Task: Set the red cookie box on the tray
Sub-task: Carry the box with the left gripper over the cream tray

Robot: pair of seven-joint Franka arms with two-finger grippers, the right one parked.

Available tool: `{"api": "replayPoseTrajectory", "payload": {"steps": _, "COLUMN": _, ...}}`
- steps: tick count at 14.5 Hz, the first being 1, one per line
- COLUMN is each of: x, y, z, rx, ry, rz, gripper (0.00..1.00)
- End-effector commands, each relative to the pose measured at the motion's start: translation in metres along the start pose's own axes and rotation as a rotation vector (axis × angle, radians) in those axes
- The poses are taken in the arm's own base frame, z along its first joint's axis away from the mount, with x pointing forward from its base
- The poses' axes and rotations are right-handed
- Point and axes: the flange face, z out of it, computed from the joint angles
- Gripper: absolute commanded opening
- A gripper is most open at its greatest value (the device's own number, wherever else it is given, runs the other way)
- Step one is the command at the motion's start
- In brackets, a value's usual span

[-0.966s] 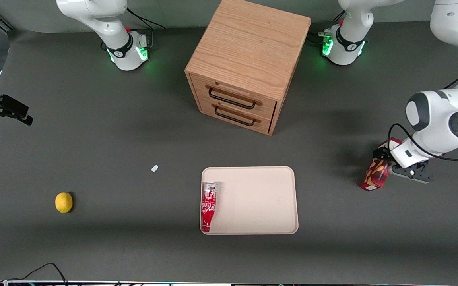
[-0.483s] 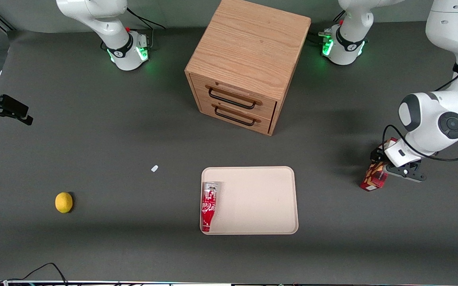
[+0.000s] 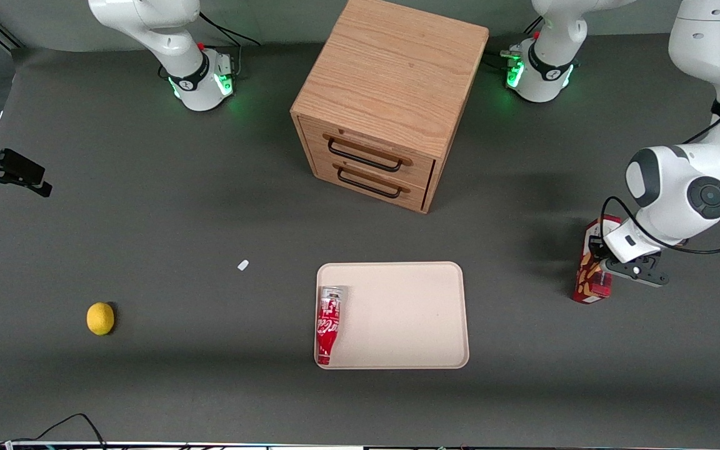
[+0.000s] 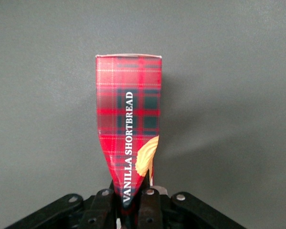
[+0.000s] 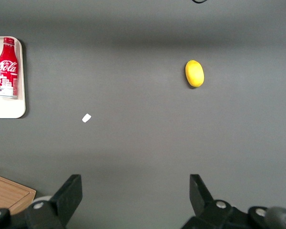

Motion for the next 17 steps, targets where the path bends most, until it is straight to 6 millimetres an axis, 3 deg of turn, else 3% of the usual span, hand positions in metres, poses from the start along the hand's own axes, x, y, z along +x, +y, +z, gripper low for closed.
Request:
{"api": "replayPoseTrajectory", "payload": {"steps": 1, "x": 0.013, "y": -0.002, "z": -0.024, "rx": 0.008, "ry": 0.023, "rz": -0.007, "gripper": 0.0}}
{"api": "replayPoseTrajectory", "payload": {"steps": 4, "x": 0.036, "y": -0.01, "z": -0.08, "rx": -0.006, "ry": -0.021, "rz": -0.032, "gripper": 0.0}}
{"api": "replayPoseTrajectory", "payload": {"steps": 8, "x": 0.076, "y": 0.01, "z": -0.171, "rx": -0.026, "ry": -0.069, "rz": -0.1, "gripper": 0.0}}
{"api": "replayPoseTrajectory", "payload": {"steps": 10, "x": 0.097, "y": 0.041, "z": -0.206, "rx": -0.073, "ry": -0.076, "rz": -0.193, "gripper": 0.0}}
{"api": "replayPoseTrajectory", "payload": {"steps": 13, "x": 0.133, "y": 0.107, "z": -0.232, "rx": -0.097, "ry": -0.079, "rz": -0.267, "gripper": 0.0}}
{"api": "replayPoseTrajectory", "payload": {"steps": 17, "x": 0.179, "y": 0.197, "z": -0.219, "rx": -0.127, "ry": -0.059, "rz": -0.364, "gripper": 0.0}}
